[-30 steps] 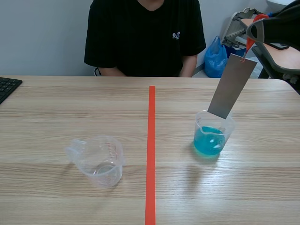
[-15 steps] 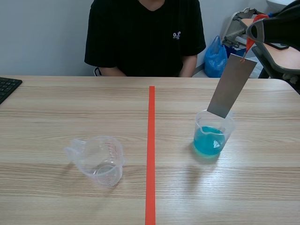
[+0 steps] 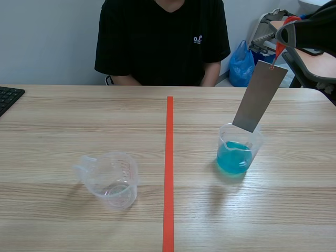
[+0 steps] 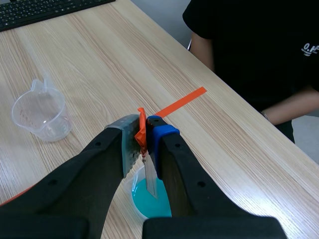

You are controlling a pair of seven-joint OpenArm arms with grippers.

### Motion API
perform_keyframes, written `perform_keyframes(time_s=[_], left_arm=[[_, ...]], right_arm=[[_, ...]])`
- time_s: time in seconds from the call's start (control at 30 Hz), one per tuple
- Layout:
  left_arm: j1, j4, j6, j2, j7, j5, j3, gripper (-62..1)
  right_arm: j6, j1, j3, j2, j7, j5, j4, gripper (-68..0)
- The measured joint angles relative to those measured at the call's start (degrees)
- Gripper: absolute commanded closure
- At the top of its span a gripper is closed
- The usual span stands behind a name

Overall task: Do the redox reaction experiment.
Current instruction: 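Move the plate over the blue solution, then point at the plate with the left hand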

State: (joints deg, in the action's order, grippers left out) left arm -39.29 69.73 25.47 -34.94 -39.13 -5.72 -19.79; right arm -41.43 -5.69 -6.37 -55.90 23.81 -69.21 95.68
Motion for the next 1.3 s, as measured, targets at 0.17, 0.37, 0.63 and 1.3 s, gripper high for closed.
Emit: perform_keyframes(time_s=[0.17, 0.37, 0.63, 1.3], left_arm=[[10.05, 0.0, 5.22, -5.42, 4.39, 4.79, 2.86, -3.6], [24.98, -2.71, 6.29, -6.32, 11.98, 6.88, 12.74, -3.6], [43.08, -12.11, 10.43, -2.08, 17.55, 9.03, 27.5, -3.6], [66.36, -25.79, 14.29, 20.35, 30.99, 14.82, 43.19, -3.6]], right_arm=[[0.0, 0.0, 0.0, 0.0, 0.0, 0.0, 0.0, -1.5], [0.0, 0.0, 0.0, 0.33, 0.79, 0.0, 0.0, -1.5], [0.0, 0.02, 0.0, 1.16, 1.68, 0.22, 0.0, -1.5], [0.0, 0.02, 0.0, 1.14, 1.68, 0.22, 0.0, -1.5]])
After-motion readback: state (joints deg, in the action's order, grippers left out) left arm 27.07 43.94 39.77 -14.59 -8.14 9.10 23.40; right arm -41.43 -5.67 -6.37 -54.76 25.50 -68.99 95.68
